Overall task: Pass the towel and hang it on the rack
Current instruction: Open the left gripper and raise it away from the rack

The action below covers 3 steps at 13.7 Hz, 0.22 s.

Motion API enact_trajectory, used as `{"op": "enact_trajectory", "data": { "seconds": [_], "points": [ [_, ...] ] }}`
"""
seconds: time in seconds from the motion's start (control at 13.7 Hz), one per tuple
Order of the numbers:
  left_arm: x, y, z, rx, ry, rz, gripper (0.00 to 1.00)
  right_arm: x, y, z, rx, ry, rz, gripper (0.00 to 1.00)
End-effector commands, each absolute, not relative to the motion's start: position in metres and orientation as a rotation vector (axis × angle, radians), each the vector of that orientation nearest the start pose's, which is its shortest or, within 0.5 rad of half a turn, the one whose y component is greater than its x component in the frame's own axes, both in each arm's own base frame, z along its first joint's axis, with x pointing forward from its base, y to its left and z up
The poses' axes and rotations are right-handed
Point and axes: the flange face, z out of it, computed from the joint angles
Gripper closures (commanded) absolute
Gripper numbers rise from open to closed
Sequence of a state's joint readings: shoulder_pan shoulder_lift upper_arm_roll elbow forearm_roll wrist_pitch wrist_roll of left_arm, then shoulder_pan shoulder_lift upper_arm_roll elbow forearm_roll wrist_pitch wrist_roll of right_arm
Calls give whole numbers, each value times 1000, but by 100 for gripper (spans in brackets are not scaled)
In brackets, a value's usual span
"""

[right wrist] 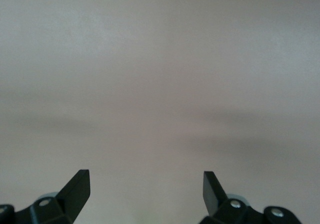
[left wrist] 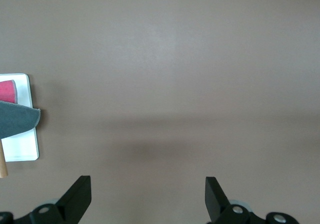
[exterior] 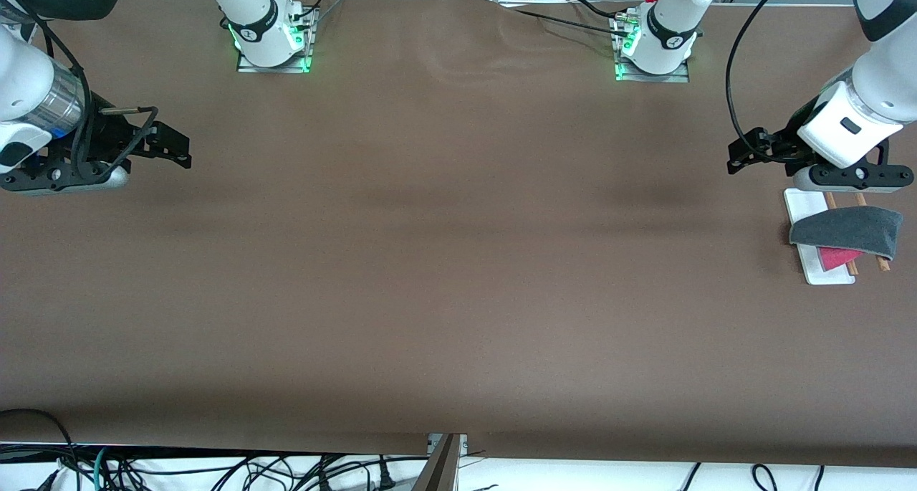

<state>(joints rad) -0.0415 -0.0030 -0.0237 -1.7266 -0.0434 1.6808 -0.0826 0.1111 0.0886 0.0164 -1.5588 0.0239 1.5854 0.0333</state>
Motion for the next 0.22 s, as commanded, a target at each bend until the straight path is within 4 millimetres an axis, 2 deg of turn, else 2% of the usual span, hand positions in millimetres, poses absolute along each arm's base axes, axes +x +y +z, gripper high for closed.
{"op": "enact_trajectory", "data": {
  "seconds": [0.0,0.15],
  "points": [
    [551,-40,566,-3186,-57,50,0,573,78,581,-3103,-152,85,0],
    [551,-39,566,-3186,-62,52,0,573,79,580,-3103,-156,85,0]
  ]
}}
